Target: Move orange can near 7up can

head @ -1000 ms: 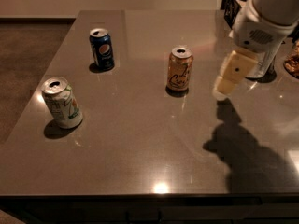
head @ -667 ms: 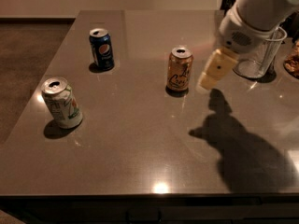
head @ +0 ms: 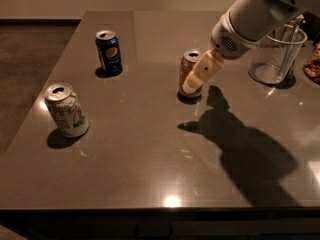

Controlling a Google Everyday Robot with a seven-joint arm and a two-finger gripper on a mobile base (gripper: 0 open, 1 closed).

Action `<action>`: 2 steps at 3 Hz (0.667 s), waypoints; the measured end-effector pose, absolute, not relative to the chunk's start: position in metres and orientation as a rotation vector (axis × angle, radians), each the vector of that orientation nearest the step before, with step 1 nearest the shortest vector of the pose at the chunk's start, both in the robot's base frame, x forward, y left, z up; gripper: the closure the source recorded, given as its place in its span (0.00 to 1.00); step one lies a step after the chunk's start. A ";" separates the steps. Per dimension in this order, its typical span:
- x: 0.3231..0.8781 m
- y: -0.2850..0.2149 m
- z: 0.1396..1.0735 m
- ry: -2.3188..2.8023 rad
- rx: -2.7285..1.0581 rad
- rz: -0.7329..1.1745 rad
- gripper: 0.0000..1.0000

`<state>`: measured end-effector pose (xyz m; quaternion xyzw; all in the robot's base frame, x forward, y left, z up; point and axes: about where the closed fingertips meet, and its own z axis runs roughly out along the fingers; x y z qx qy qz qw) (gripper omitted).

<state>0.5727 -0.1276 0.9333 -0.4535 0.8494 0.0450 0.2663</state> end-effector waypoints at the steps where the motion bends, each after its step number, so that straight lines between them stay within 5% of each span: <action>1: 0.586 -0.115 0.925 2.281 -1.183 0.165 0.00; 2: 0.596 -0.104 0.918 2.278 -1.166 0.193 0.01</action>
Offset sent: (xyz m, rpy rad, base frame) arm 0.0370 0.0331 -0.0249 0.0995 0.0028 -0.0267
